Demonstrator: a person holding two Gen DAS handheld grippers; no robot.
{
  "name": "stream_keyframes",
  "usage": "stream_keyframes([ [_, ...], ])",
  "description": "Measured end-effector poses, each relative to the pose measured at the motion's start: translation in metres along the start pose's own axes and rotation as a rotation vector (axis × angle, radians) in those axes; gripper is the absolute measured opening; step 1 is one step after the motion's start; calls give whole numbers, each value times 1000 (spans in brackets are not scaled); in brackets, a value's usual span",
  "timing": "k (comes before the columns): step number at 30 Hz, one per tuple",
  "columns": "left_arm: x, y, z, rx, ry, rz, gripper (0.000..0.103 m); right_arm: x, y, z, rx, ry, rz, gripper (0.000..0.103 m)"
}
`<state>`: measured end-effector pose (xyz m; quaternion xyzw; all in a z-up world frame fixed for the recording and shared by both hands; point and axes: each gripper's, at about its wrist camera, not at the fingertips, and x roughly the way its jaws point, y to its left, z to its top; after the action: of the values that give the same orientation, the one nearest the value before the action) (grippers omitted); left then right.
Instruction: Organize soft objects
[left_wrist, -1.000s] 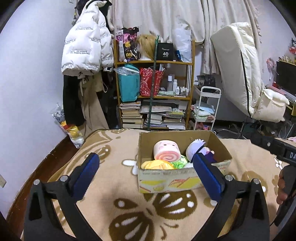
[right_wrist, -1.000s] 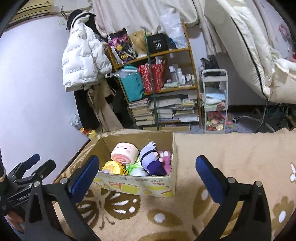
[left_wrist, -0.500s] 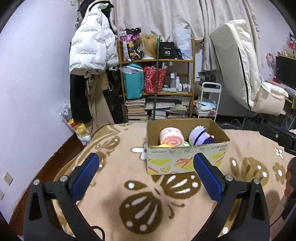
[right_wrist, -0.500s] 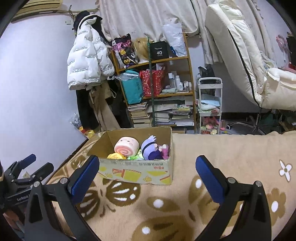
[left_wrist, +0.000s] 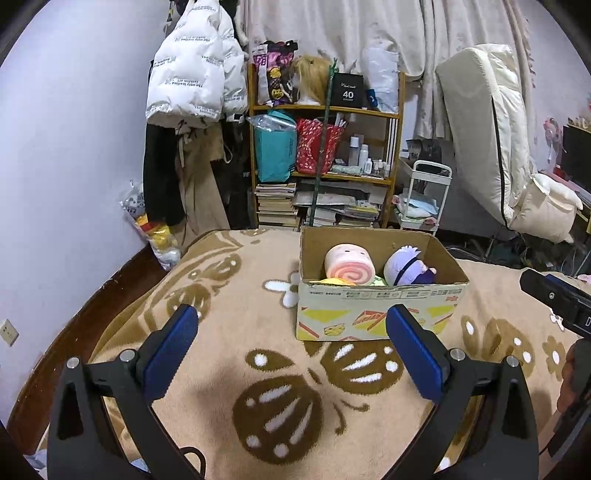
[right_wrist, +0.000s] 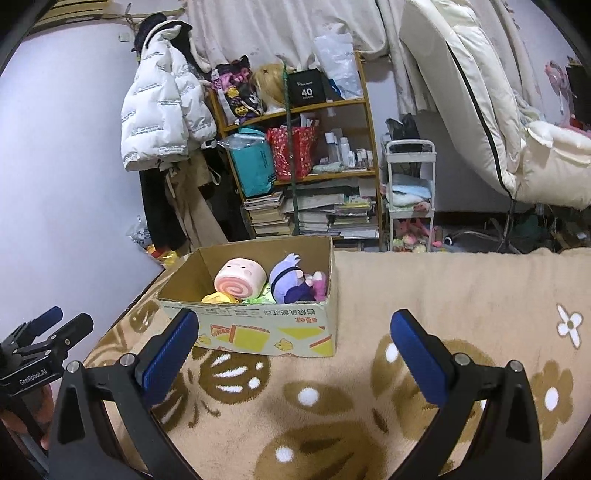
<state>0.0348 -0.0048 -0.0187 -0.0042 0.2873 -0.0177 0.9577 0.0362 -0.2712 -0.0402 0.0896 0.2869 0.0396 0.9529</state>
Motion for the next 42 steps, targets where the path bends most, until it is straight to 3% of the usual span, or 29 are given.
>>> stream_keyframes([
  [42, 6, -9, -4, 38, 17, 8, 101, 7, -6, -5, 9, 24, 1, 103],
])
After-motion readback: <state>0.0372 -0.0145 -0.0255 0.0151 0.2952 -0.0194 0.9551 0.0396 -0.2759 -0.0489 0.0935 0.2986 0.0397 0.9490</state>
